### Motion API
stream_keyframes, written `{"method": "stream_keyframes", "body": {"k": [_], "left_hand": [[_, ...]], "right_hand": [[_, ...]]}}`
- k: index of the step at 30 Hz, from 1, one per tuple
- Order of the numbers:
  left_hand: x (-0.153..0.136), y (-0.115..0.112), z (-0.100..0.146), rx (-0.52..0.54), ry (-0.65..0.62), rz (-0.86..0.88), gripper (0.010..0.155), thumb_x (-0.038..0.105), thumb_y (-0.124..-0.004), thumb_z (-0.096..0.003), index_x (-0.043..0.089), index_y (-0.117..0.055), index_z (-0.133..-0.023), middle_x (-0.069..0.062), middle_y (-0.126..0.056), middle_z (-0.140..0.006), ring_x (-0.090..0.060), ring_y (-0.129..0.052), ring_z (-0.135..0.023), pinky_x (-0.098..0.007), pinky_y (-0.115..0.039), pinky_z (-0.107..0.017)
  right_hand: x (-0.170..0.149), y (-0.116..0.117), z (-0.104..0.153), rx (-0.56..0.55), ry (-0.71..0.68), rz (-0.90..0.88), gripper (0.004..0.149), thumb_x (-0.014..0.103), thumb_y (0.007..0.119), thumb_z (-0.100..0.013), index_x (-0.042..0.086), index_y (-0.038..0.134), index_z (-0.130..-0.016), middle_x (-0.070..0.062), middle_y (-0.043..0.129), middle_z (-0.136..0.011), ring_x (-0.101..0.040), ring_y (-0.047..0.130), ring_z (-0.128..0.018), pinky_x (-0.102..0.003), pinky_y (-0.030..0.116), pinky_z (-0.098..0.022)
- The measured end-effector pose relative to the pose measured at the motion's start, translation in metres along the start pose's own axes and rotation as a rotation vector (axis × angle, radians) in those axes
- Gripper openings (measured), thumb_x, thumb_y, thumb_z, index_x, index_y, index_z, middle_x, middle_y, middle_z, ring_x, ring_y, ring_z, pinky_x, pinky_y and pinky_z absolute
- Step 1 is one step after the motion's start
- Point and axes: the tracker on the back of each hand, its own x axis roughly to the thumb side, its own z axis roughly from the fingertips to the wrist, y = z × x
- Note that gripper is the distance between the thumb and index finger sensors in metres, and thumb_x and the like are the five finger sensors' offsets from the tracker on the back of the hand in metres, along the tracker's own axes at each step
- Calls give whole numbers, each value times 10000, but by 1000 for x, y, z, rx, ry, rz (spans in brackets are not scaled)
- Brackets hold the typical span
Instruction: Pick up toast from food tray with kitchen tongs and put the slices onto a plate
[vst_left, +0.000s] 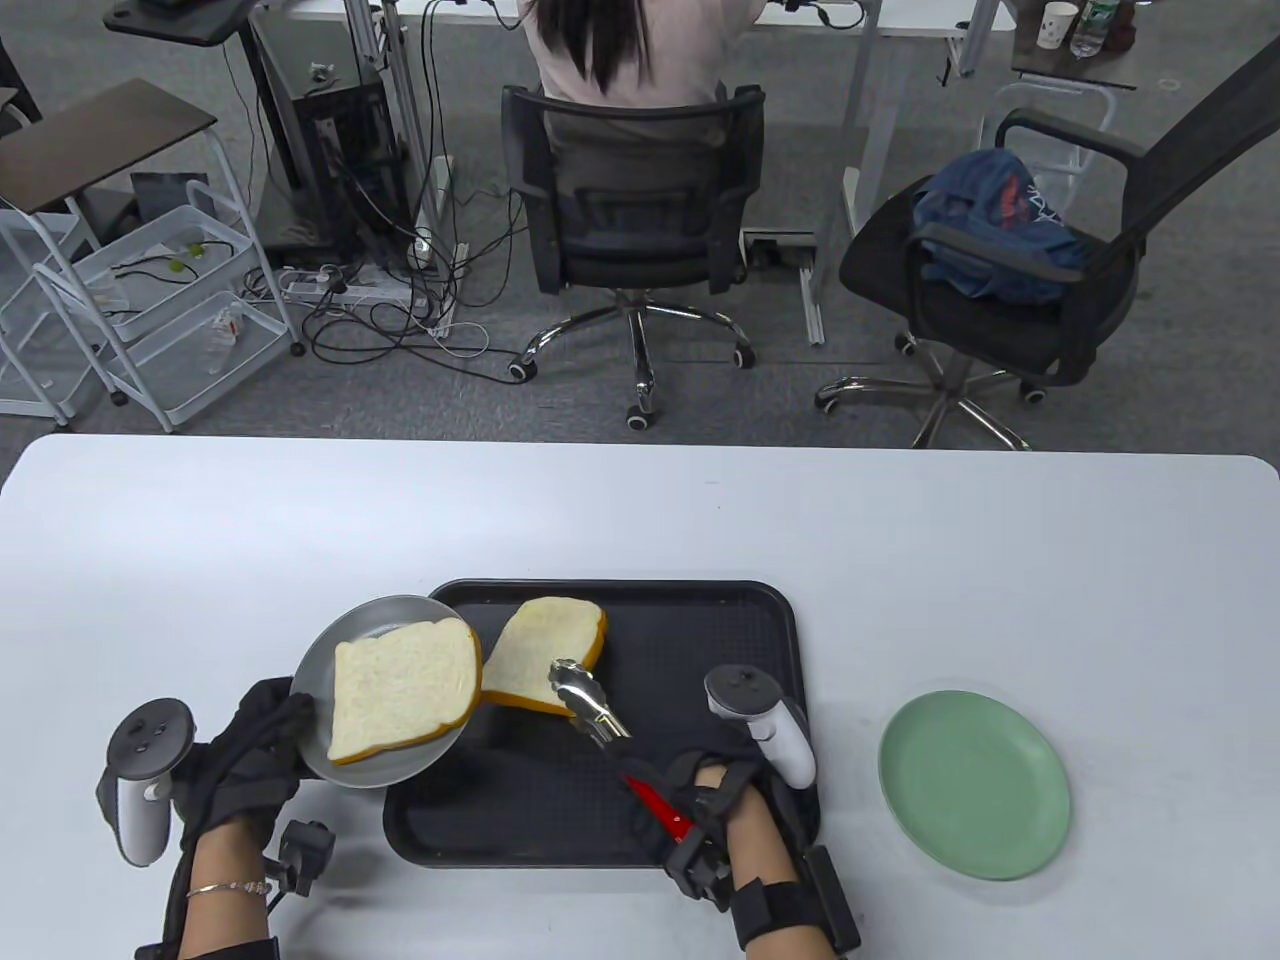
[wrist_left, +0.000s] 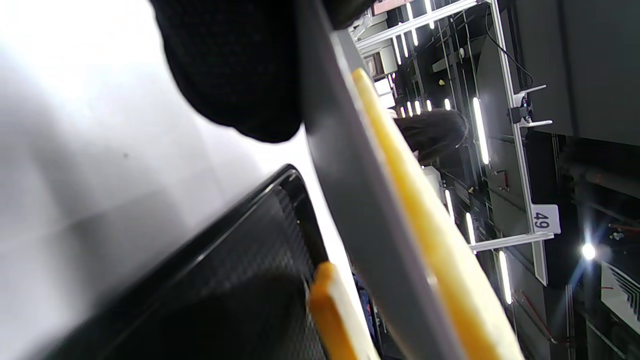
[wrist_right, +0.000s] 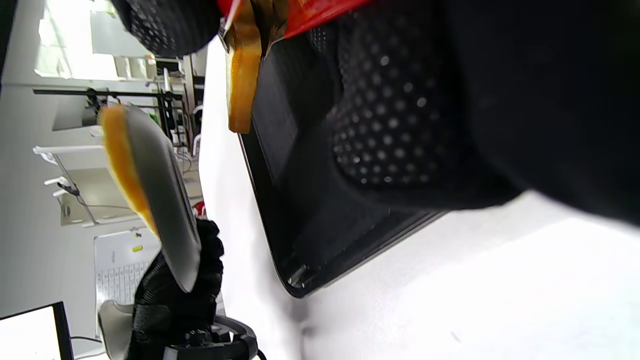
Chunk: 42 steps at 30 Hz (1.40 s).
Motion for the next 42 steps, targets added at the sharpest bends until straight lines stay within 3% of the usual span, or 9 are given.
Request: {"method": "stream_keyframes", "body": {"k": [6,13,20,26,42], "left_hand": [[1,-3,0,-6,1,-18,501,257,-602,-713,2,-488,-1129,-179,-873,-876,-222,-1050,-558,-219,-975,-403],[2,-4,-1,-11,-3,-31,503,257,-603,-713,3,-486,-1130,-181,-872,-878,-225,-1051,-559,-220,-976,-404],[3,-6,-2,-15,-7,-46,502,259,-603,-713,5,-486,-1130,-182,-872,-878,-223,-1051,-560,-219,-976,-405],[2,-6,-2,-11,-5,-50,502,257,-605,-712,3,-489,-1129,-181,-873,-877,-225,-1051,-558,-221,-977,-403],[5,-7,-3,-41,-20,-24,504,252,-606,-711,-3,-489,-1129,-192,-872,-875,-228,-1054,-554,-220,-980,-398]], "right_hand": [[20,-23,46,-46,-121,-8,732,488,719,-485,-133,619,-858,-347,947,-452,-354,1015,-133,-422,946,2],[63,-6,68,30,-214,90,737,491,719,-485,-135,618,-859,-348,948,-452,-354,1014,-135,-422,945,2],[92,39,47,171,-218,194,741,497,717,-483,-135,618,-858,-347,948,-453,-352,1014,-135,-420,944,2],[94,69,18,241,-153,262,744,499,715,-482,-135,615,-858,-346,947,-455,-352,1014,-138,-419,944,0],[81,71,3,253,-104,255,775,520,707,-477,-143,590,-860,-349,939,-457,-344,1012,-139,-412,942,3]]}}
